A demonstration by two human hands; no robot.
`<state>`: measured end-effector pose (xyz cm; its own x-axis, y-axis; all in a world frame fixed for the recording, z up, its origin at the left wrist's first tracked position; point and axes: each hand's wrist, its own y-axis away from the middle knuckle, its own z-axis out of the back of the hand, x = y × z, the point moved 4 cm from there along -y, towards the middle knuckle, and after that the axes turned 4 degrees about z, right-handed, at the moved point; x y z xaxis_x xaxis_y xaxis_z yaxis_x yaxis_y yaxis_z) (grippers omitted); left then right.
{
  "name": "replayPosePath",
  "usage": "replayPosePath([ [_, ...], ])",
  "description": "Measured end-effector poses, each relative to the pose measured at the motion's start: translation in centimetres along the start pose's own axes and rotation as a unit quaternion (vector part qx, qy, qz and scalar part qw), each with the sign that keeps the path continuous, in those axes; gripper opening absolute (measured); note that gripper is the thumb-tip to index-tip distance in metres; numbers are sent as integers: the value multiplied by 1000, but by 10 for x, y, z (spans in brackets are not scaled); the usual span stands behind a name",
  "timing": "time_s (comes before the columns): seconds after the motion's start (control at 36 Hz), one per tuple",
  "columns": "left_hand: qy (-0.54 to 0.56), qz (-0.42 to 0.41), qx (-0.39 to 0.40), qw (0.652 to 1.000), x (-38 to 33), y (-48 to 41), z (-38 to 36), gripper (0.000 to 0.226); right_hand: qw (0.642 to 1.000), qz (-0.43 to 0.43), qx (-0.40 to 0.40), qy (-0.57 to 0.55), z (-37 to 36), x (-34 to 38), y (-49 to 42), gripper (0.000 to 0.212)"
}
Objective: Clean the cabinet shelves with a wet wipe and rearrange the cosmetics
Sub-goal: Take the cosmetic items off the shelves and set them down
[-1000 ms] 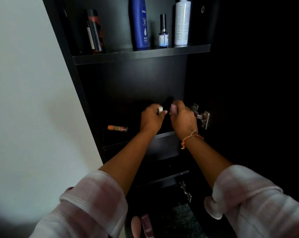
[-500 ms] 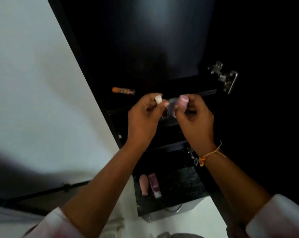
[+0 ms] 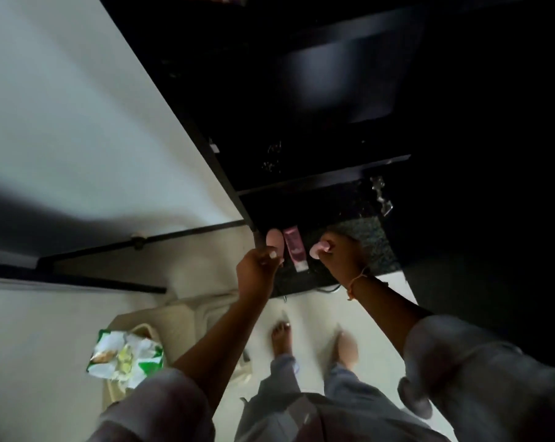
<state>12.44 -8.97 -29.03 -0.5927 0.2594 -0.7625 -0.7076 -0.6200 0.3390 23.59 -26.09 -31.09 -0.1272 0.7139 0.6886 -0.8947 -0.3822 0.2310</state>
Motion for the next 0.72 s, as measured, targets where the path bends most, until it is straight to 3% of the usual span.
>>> replayPosePath([
  [0.25, -102, -12, 31, 994, 22, -30, -35, 23, 996, 5, 44, 72, -36, -31, -17, 17],
  [0.44, -169, -69, 63, 981, 25, -43, -49, 23, 993, 31, 78, 88, -49, -36, -23, 24],
  [0.72, -206, -109, 76, 969, 33, -51, -65, 22, 986, 61, 31, 150, -47, -32, -32, 4],
])
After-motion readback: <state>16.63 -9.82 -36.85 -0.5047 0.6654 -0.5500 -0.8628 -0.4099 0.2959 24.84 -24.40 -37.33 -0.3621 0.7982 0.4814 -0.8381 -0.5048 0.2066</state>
